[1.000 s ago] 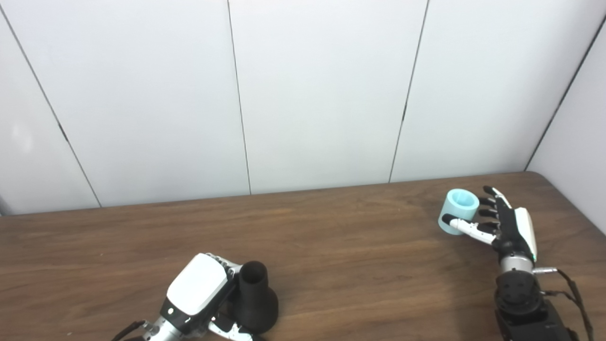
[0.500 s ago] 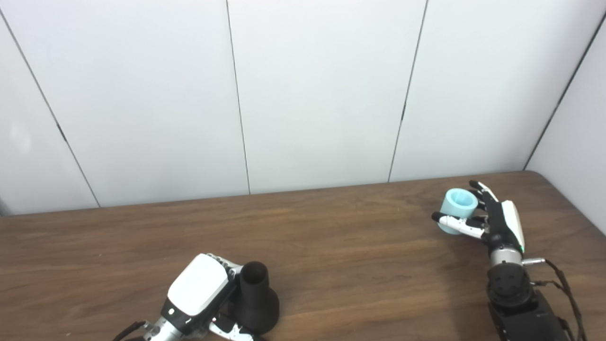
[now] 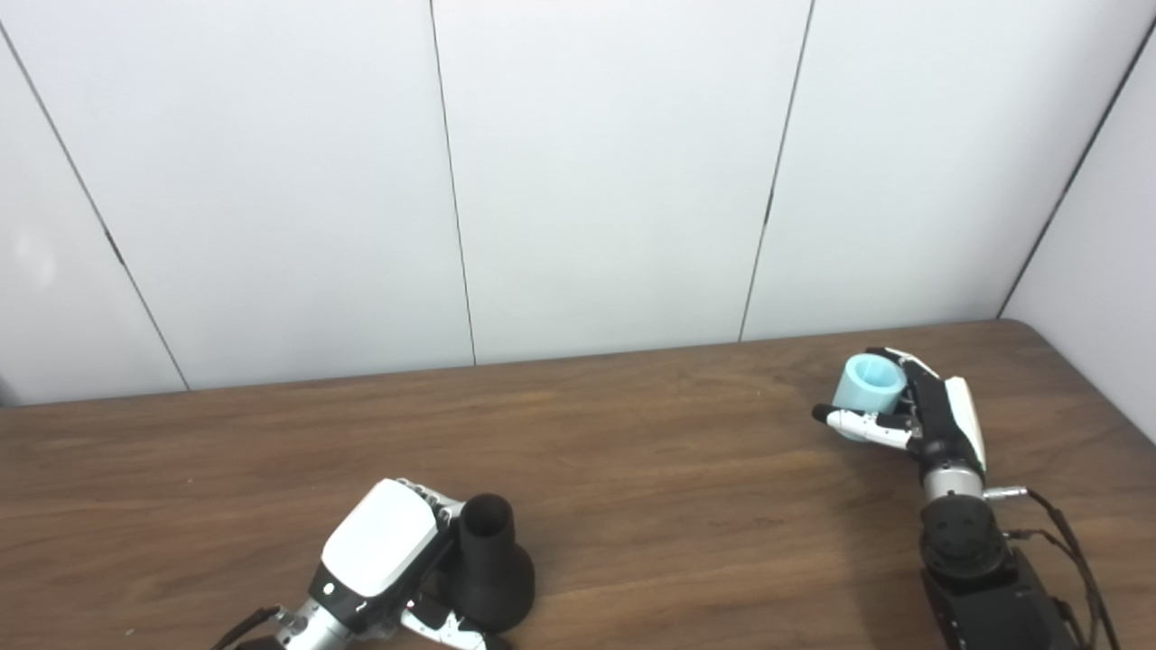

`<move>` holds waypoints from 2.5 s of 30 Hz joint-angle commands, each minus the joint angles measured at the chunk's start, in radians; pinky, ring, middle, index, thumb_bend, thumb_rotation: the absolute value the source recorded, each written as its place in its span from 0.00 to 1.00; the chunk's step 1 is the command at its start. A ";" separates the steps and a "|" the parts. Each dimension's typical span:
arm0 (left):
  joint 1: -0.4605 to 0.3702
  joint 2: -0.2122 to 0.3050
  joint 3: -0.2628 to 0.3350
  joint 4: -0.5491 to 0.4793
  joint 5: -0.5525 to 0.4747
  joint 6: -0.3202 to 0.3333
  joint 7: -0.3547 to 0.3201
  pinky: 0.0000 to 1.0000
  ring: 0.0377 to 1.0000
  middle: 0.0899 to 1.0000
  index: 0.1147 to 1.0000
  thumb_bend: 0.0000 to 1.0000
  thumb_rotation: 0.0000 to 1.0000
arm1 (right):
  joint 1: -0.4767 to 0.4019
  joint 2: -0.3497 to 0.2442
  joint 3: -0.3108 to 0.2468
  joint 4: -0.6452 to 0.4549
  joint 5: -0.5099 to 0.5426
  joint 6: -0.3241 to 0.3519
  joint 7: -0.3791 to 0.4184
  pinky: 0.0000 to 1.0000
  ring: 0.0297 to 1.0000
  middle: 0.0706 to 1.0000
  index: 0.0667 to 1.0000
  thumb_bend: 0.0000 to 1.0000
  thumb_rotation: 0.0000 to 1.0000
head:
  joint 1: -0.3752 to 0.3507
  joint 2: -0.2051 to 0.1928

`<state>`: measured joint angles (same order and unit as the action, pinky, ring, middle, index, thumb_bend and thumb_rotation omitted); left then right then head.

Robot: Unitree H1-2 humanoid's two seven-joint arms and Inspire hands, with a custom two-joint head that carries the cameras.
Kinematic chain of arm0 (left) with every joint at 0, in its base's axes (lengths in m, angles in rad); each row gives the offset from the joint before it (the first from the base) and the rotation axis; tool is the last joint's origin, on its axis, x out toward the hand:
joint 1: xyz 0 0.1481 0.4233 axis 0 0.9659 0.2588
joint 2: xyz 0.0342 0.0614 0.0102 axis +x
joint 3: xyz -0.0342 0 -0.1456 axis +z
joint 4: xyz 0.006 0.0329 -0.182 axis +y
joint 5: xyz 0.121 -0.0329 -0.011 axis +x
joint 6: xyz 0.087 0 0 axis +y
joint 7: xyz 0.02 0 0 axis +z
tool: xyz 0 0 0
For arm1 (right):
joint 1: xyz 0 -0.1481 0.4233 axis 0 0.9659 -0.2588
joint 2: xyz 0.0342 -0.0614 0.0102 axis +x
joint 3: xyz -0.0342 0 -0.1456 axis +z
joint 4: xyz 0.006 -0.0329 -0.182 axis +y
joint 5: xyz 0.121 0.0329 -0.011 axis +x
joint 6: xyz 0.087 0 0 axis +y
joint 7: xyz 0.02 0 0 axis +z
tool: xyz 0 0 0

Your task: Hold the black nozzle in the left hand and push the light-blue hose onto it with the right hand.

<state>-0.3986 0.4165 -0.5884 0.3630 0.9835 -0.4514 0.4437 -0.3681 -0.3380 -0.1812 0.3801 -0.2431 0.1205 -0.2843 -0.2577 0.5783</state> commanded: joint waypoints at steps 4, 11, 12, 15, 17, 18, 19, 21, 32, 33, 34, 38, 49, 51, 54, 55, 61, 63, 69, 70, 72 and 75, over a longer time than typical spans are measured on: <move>0.102 -0.044 -0.051 0.031 0.006 -0.014 -0.018 0.09 0.10 0.12 0.41 0.52 0.04 | -0.046 0.000 -0.021 -0.003 0.004 -0.067 -0.060 0.59 0.63 0.60 0.60 0.93 0.15 | 0.002 0.002; 0.101 -0.045 -0.053 0.037 0.008 -0.015 -0.011 0.09 0.10 0.14 0.42 0.52 0.04 | -0.053 -0.005 -0.017 0.040 -0.003 -0.126 -0.100 0.54 0.57 0.56 0.53 0.86 0.03 | 0.002 0.003; 0.101 -0.045 -0.052 0.036 0.012 -0.013 -0.013 0.09 0.11 0.14 0.42 0.52 0.04 | -0.050 -0.004 -0.017 0.030 -0.003 -0.123 -0.102 0.53 0.56 0.55 0.53 0.86 0.02 | 0.002 0.003; 0.102 -0.046 -0.051 0.035 0.018 -0.010 -0.016 0.09 0.10 0.13 0.42 0.52 0.04 | -0.046 -0.001 -0.015 0.012 -0.003 -0.116 -0.102 0.50 0.54 0.54 0.46 0.56 0.12 | 0.002 0.003; 0.102 -0.046 -0.051 0.038 0.017 -0.012 -0.013 0.09 0.10 0.13 0.42 0.52 0.04 | -0.046 0.000 -0.017 0.014 0.000 -0.122 -0.104 0.51 0.54 0.53 0.45 0.53 0.12 | 0.002 0.003; 0.101 -0.046 -0.052 0.040 0.017 -0.012 -0.012 0.09 0.10 0.12 0.42 0.52 0.04 | -0.045 -0.001 -0.017 0.015 0.001 -0.127 -0.106 0.51 0.54 0.52 0.45 0.52 0.12 | 0.002 0.003; 0.101 -0.047 -0.052 0.042 0.017 -0.013 -0.009 0.08 0.09 0.12 0.42 0.52 0.04 | -0.046 -0.003 -0.015 0.022 -0.005 -0.135 -0.111 0.48 0.52 0.48 0.44 0.53 0.04 | 0.002 0.003; 0.101 -0.048 -0.052 0.042 0.017 -0.012 -0.011 0.08 0.09 0.12 0.41 0.52 0.04 | -0.045 -0.007 -0.011 0.029 -0.012 -0.147 -0.118 0.46 0.50 0.46 0.44 0.53 0.01 | 0.002 0.003; 0.103 -0.051 -0.052 0.042 0.017 -0.009 -0.024 0.08 0.10 0.12 0.41 0.52 0.04 | -0.018 -0.023 0.022 -0.029 -0.048 -0.194 -0.103 0.39 0.42 0.43 0.47 0.53 0.00 | 0.008 0.006; 0.103 -0.051 -0.052 0.043 0.015 -0.010 -0.026 0.08 0.10 0.12 0.41 0.52 0.04 | -0.014 -0.023 0.027 -0.046 -0.053 -0.189 -0.099 0.38 0.41 0.43 0.47 0.53 0.00 | 0.009 0.006; 0.103 -0.051 -0.052 0.044 0.014 -0.010 -0.027 0.08 0.10 0.12 0.41 0.52 0.04 | -0.010 -0.023 0.033 -0.061 -0.055 -0.192 -0.092 0.38 0.41 0.43 0.48 0.53 0.00 | 0.009 0.006; 0.102 -0.053 -0.054 0.046 0.018 -0.011 -0.021 0.08 0.10 0.12 0.42 0.52 0.04 | 0.000 -0.024 0.047 -0.097 -0.058 -0.202 -0.067 0.38 0.42 0.43 0.47 0.52 0.00 | 0.010 0.006; 0.105 -0.058 -0.054 0.042 0.018 -0.004 -0.034 0.09 0.10 0.14 0.42 0.52 0.04 | 0.033 -0.022 0.078 -0.224 -0.060 -0.171 0.047 0.35 0.38 0.42 0.49 0.52 0.00 | 0.026 0.013; 0.105 -0.059 -0.054 0.041 0.018 -0.002 -0.039 0.09 0.10 0.14 0.42 0.52 0.04 | 0.041 -0.015 0.088 -0.263 -0.071 -0.150 0.067 0.35 0.38 0.42 0.49 0.52 0.00 | 0.030 0.015; 0.106 -0.060 -0.056 0.036 0.019 0.004 -0.052 0.08 0.10 0.13 0.42 0.52 0.04 | 0.052 -0.009 0.106 -0.313 -0.077 -0.143 0.092 0.36 0.38 0.42 0.49 0.52 0.00 | 0.038 0.018; 0.106 -0.061 -0.057 0.036 0.020 0.004 -0.055 0.08 0.10 0.13 0.42 0.52 0.04 | 0.056 -0.005 0.112 -0.332 -0.077 -0.139 0.102 0.36 0.38 0.42 0.49 0.52 0.00 | 0.040 0.018; 0.100 -0.067 -0.062 0.046 0.030 0.006 -0.051 0.08 0.09 0.12 0.42 0.52 0.04 | 0.075 0.024 0.151 -0.455 -0.087 -0.111 0.158 0.35 0.40 0.42 0.49 0.52 0.00 | 0.058 0.019; 0.099 -0.071 -0.064 0.053 0.036 0.010 -0.046 0.08 0.09 0.12 0.42 0.52 0.04 | 0.079 0.039 0.163 -0.502 -0.084 -0.083 0.182 0.35 0.40 0.42 0.48 0.52 0.00 | 0.068 0.020; 0.096 -0.086 -0.069 0.069 0.042 0.012 -0.036 0.08 0.10 0.12 0.41 0.52 0.04 | 0.075 0.077 0.206 -0.625 -0.086 -0.034 0.256 0.34 0.39 0.43 0.48 0.52 0.00 | 0.100 0.023; 0.094 -0.088 -0.071 0.073 0.045 0.012 -0.033 0.08 0.09 0.12 0.41 0.52 0.04 | 0.073 0.083 0.215 -0.640 -0.088 -0.032 0.267 0.33 0.38 0.42 0.48 0.52 0.00 | 0.102 0.024; 0.092 -0.091 -0.074 0.077 0.051 0.013 -0.031 0.08 0.09 0.12 0.42 0.52 0.04 | 0.069 0.094 0.230 -0.660 -0.091 -0.031 0.283 0.29 0.34 0.42 0.49 0.52 0.00 | 0.106 0.023; 0.092 -0.094 -0.074 0.081 0.044 0.011 -0.037 0.07 0.09 0.11 0.42 0.52 0.04 | 0.065 0.118 0.248 -0.684 -0.083 -0.027 0.301 0.29 0.34 0.42 0.49 0.52 0.00 | 0.108 0.023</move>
<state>-0.4040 0.3905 -0.5927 0.3706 0.9976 -0.4426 0.4222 -0.2626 -0.2226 0.0652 -0.2625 -0.3265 0.1072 0.0104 -0.1488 0.5998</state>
